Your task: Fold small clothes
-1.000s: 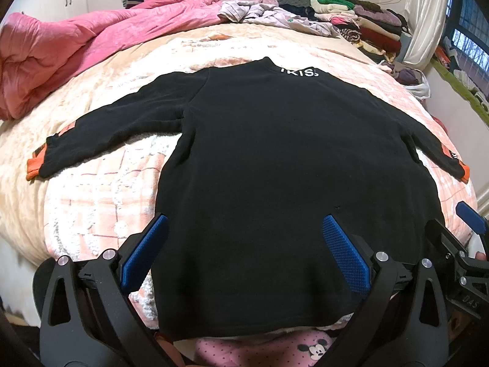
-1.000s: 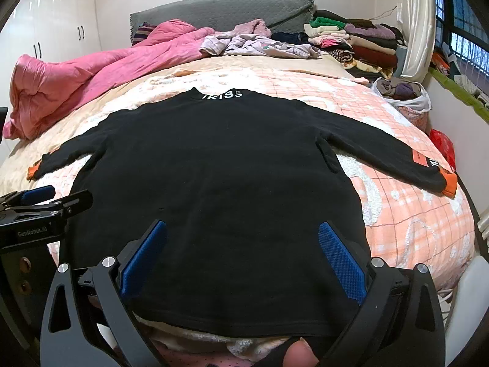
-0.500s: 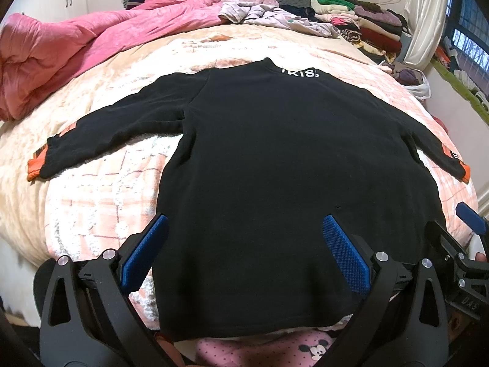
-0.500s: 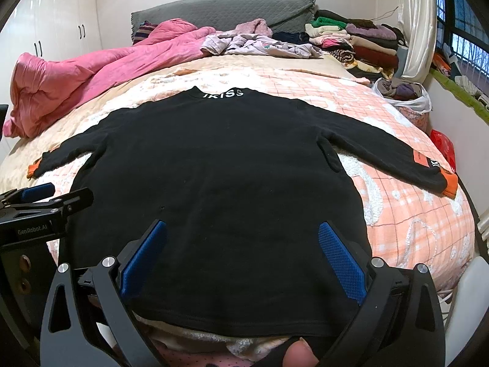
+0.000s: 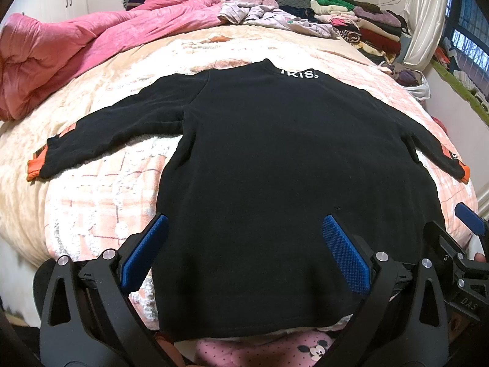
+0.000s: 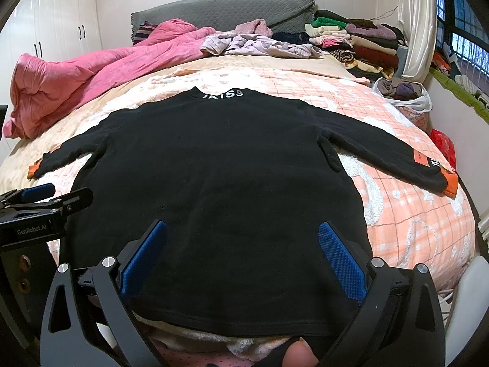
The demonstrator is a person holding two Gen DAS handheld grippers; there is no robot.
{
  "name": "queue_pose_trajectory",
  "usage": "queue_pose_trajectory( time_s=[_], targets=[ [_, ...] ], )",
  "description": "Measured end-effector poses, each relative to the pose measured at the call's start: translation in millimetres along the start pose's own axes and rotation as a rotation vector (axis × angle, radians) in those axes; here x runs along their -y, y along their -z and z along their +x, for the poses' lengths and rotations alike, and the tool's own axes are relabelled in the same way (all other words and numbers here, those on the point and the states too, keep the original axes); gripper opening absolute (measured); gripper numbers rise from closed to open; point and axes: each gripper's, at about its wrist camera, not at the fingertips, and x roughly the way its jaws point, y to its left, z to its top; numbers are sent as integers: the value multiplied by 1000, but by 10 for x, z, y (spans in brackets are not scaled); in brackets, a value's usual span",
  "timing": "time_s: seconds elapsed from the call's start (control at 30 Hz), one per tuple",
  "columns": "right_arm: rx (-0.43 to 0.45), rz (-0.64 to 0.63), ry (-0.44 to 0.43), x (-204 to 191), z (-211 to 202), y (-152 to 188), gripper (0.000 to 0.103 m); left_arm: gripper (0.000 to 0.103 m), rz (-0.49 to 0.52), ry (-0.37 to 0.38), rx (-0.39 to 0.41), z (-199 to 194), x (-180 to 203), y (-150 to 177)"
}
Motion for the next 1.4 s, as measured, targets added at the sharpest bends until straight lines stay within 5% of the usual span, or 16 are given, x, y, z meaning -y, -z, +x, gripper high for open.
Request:
queue_pose_trajectory(
  time_s=[0.77,1.4],
  targets=[
    [4,30,18,95,41,-54,99,95,17,12,-17,117,86,-37],
    [-1,115,71,500,256,-317,99,95,56,28,-8,383,298,-470]
  ],
)
